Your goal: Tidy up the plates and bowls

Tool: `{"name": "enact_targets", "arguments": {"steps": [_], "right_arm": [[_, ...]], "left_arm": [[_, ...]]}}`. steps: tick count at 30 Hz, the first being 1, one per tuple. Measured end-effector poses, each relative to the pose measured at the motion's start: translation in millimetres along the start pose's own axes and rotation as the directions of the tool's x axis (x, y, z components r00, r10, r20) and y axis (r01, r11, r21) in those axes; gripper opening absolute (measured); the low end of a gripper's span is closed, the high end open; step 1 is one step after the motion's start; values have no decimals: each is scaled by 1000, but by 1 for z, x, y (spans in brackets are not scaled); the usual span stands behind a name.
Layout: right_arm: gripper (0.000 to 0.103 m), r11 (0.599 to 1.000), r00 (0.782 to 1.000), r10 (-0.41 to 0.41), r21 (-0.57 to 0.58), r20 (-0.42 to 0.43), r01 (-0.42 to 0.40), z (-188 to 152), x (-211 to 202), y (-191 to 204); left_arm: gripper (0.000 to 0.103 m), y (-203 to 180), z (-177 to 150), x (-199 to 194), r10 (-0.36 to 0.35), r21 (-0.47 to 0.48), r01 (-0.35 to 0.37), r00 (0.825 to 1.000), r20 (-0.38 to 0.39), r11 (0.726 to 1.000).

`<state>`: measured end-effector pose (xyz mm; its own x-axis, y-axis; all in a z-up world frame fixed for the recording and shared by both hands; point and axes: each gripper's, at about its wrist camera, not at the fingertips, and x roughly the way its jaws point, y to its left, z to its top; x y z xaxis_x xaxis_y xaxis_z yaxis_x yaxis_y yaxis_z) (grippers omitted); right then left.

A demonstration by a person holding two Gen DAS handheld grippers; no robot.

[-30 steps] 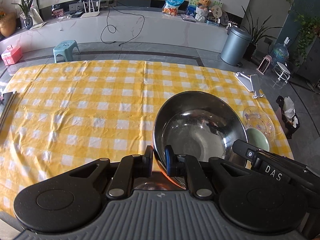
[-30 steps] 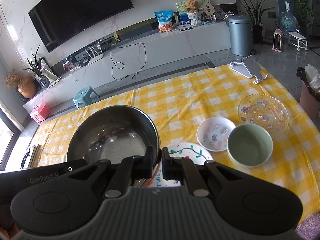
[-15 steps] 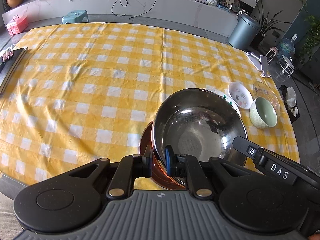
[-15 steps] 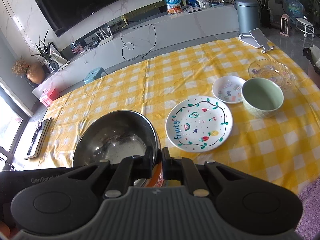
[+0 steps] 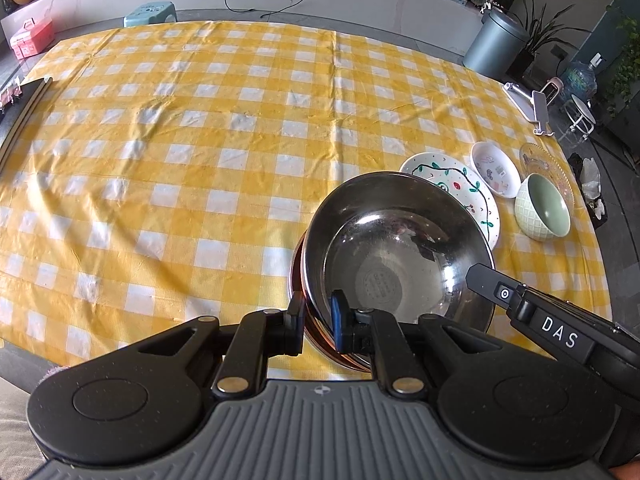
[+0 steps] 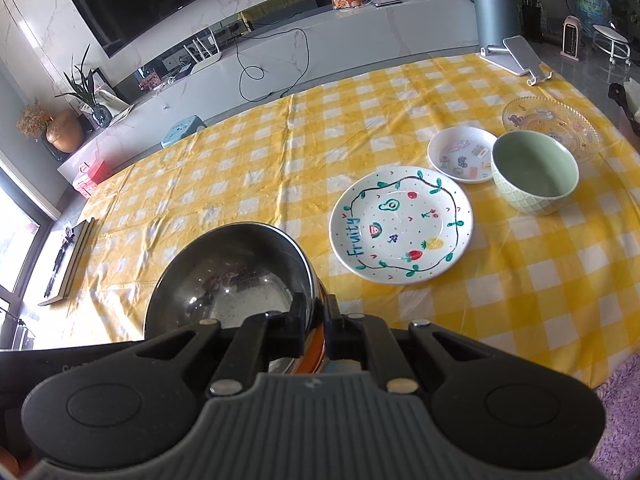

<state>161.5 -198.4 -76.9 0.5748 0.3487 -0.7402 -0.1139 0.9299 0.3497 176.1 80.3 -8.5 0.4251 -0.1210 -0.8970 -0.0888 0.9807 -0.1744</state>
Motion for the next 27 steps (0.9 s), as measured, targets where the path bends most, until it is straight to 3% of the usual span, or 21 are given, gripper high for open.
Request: {"name": "enact_targets", "arguments": {"steps": [21,24,27], "right_arm": [[6,1000,1000,-7,-9,-11,7,-6,13,-1],[10,1000,1000,2,-8,-7,-2,-7,11,-1],[16,1000,1000,27,-3,6,-27,-7,5,-2]], "left_arm": [[16,0,1,14,29,10,-28,999,-23,1000],[19,0,1,12,28,12,-28,999,-18,1000],[29,0,1,8,23,21,-23,1000,-5,1000]]}}
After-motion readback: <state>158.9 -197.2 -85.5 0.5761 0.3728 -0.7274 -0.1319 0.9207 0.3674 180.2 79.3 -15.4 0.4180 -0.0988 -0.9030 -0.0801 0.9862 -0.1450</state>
